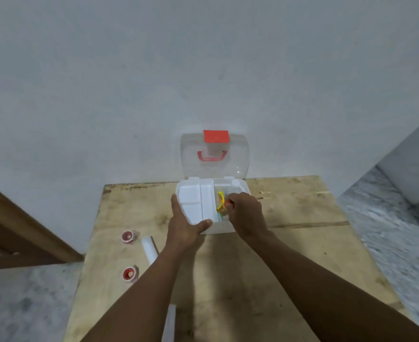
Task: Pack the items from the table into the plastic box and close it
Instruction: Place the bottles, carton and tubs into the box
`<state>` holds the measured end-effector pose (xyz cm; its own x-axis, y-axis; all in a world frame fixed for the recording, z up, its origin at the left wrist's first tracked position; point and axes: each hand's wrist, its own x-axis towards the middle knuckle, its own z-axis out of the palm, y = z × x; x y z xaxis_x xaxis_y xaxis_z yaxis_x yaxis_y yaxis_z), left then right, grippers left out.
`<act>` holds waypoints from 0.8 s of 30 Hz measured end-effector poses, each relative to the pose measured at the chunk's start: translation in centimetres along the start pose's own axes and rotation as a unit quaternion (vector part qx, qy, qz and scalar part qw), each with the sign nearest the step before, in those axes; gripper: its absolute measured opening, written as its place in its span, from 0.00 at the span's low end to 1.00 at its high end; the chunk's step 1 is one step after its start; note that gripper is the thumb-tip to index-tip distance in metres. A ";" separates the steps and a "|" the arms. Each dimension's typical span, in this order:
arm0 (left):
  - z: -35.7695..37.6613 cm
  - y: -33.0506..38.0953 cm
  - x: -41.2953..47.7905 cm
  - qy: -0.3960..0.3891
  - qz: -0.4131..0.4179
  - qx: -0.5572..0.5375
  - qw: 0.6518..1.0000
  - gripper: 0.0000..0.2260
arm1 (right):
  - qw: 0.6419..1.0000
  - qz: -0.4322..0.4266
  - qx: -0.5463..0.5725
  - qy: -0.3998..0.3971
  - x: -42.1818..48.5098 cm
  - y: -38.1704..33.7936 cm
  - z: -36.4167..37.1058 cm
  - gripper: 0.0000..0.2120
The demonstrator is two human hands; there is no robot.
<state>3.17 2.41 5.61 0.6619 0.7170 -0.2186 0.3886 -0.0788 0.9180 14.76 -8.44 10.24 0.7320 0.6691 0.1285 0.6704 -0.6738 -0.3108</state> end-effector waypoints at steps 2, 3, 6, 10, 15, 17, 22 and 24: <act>0.0 0.0 0.1 0.002 -0.005 -0.001 1.000 0.50 | 1.000 -0.006 -0.028 -0.010 0.6 -0.1 0.1 0.07; 0.0 -0.1 0.1 0.001 -0.011 -0.004 1.000 0.51 | 0.999 -0.006 -0.039 -0.016 1.0 -0.2 0.1 0.08; 0.1 -0.3 0.2 0.008 -0.005 -0.006 1.000 0.48 | 0.997 -0.007 -0.065 -0.048 2.1 -0.6 -0.4 0.07; 0.1 -0.3 0.4 0.014 -0.011 0.002 1.000 0.47 | 0.992 -0.010 -0.093 -0.083 2.5 -0.5 -1.2 0.08; 0.2 -0.3 0.3 0.010 -0.013 -0.008 1.000 0.49 | 0.989 0.005 -0.108 -0.103 2.4 -0.1 -1.0 0.06; 0.2 -0.2 0.2 0.003 -0.024 -0.016 1.000 0.50 | 0.989 0.022 -0.101 -0.108 2.3 0.1 -0.6 0.06; 0.2 -0.2 0.0 0.008 -0.017 -0.008 1.000 0.49 | 0.987 0.022 -0.118 -0.106 2.3 0.7 0.6 0.07; 0.2 -0.2 0.1 0.008 -0.020 -0.007 1.000 0.49 | 0.988 0.022 -0.113 -0.100 2.4 0.7 0.8 0.07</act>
<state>3.25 2.34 5.33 0.6361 0.7298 -0.2505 0.4059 -0.0403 0.9130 16.94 -7.04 9.56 0.7377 0.6708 -0.0761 0.6648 -0.7415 -0.0910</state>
